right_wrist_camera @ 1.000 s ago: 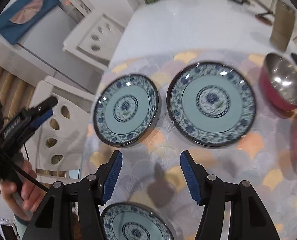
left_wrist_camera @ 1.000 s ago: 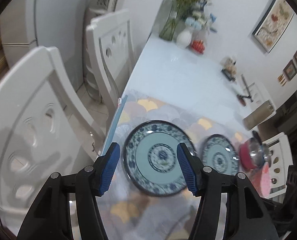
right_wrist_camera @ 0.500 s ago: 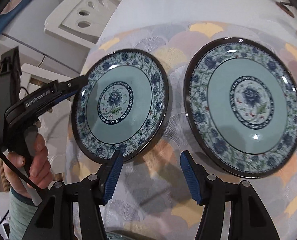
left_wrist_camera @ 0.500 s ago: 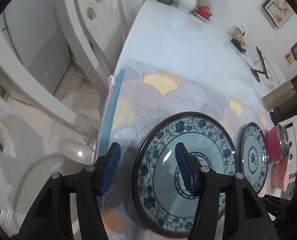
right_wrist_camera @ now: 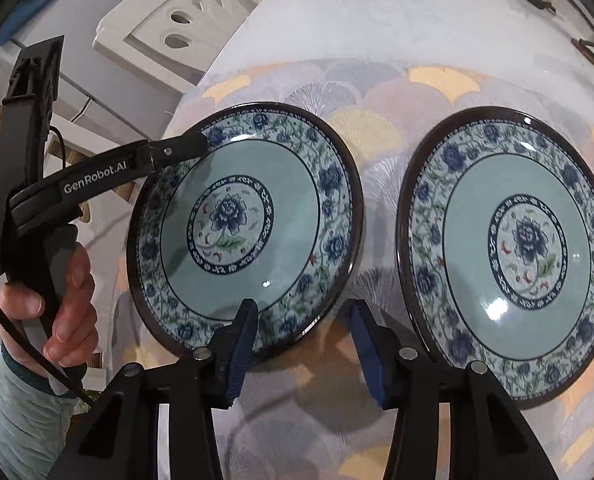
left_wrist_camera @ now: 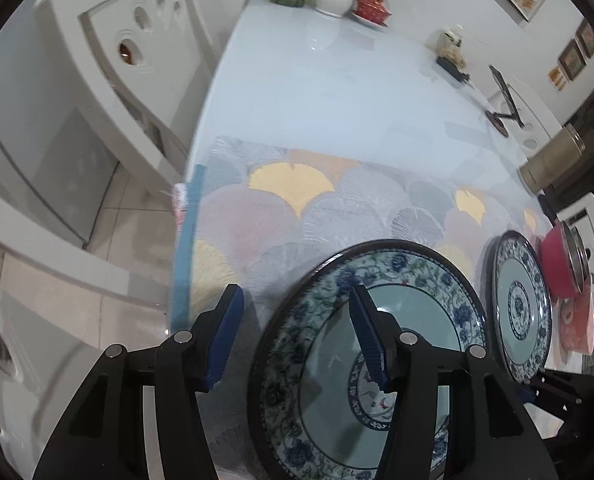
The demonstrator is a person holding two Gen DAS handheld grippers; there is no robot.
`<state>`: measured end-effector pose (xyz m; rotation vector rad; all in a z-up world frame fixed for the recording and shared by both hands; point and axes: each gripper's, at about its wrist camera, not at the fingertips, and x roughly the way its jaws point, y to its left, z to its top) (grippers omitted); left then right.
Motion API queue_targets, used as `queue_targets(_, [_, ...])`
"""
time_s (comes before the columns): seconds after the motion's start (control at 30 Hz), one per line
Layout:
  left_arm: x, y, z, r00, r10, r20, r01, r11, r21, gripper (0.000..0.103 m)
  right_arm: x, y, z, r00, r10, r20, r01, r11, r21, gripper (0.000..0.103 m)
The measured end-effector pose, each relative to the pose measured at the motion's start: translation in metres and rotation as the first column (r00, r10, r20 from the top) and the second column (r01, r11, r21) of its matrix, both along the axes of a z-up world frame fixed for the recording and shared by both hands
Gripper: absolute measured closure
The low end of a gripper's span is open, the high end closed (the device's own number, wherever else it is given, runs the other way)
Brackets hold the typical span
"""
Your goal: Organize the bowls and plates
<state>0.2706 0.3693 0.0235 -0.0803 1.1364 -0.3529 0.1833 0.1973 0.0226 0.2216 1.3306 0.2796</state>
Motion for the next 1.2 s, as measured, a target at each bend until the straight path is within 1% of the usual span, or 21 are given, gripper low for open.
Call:
queue_targets(0.03, [0.0, -0.002, 0.0, 1.0, -0.012, 0.001, 0.012, 1.0, 0.003, 0.053, 0.001, 0.001, 0.0, 1.0, 0.001, 0.004, -0.001, 1.0, -0.002, 0.056])
queue_targets(0.13, [-0.003, -0.008, -0.001, 0.999, -0.033, 0.003, 0.033, 0.999, 0.007, 0.056, 0.004, 0.007, 0.0, 1.0, 0.007, 0.012, -0.006, 1.0, -0.012, 0.056])
queue_targets(0.27, [-0.004, -0.008, 0.0, 0.999, -0.039, -0.004, 0.039, 0.999, -0.003, 0.056, 0.013, 0.018, -0.004, 1.0, 0.014, 0.017, -0.013, 1.0, -0.019, 0.056])
queue_targets(0.33, [-0.005, -0.004, -0.001, 0.999, -0.025, -0.024, 0.025, 0.999, -0.027, 0.058, 0.013, 0.018, -0.005, 1.0, 0.009, 0.021, -0.009, 1.0, -0.007, 0.056])
queue_targets(0.4, [-0.006, 0.003, 0.0, 0.999, -0.007, -0.042, 0.005, 0.998, -0.061, 0.058, 0.009, 0.009, -0.004, 1.0, -0.008, 0.012, 0.007, 0.998, 0.062, 0.056])
queue_targets(0.47, [-0.011, 0.008, 0.002, 0.999, 0.013, -0.052, -0.018, 0.995, -0.1, 0.058, 0.008, 0.004, -0.004, 1.0, -0.016, -0.005, 0.017, 0.994, 0.104, 0.056])
queue_targets(0.53, [-0.017, 0.01, 0.001, 0.998, 0.027, -0.063, -0.035, 0.992, -0.12, 0.058, 0.005, 0.005, -0.002, 1.0, -0.011, 0.001, 0.011, 0.996, 0.085, 0.056])
queue_targets(0.6, [-0.025, 0.01, 0.003, 0.997, 0.045, -0.065, -0.052, 0.993, -0.11, 0.058, 0.002, 0.007, 0.0, 1.0, -0.002, 0.003, 0.001, 0.997, 0.075, 0.056])
queue_targets(0.63, [-0.03, 0.01, 0.005, 0.996, 0.055, -0.063, -0.062, 0.993, -0.105, 0.058, 0.001, 0.008, 0.001, 1.0, 0.0, 0.0, 0.0, 0.997, 0.079, 0.055])
queue_targets(0.77, [-0.047, 0.019, 0.015, 0.993, 0.101, -0.063, -0.108, 0.986, -0.129, 0.059, -0.006, 0.007, 0.009, 1.0, -0.007, -0.006, 0.007, 0.993, 0.114, 0.054])
queue_targets(0.97, [-0.085, 0.025, 0.039, 0.983, 0.177, -0.037, -0.181, 0.97, -0.164, 0.059, -0.023, 0.005, 0.024, 1.0, -0.005, 0.004, 0.004, 0.994, 0.109, 0.054])
queue_targets(1.03, [-0.095, 0.024, 0.048, 0.982, 0.187, -0.028, -0.189, 0.967, -0.172, 0.059, -0.03, 0.003, 0.03, 1.0, -0.006, -0.003, 0.006, 0.993, 0.114, 0.053])
queue_targets(1.2, [-0.129, 0.015, 0.076, 0.98, 0.196, 0.026, -0.189, 0.966, -0.177, 0.059, -0.058, -0.002, 0.048, 1.0, -0.009, -0.002, 0.01, 0.994, 0.11, 0.052])
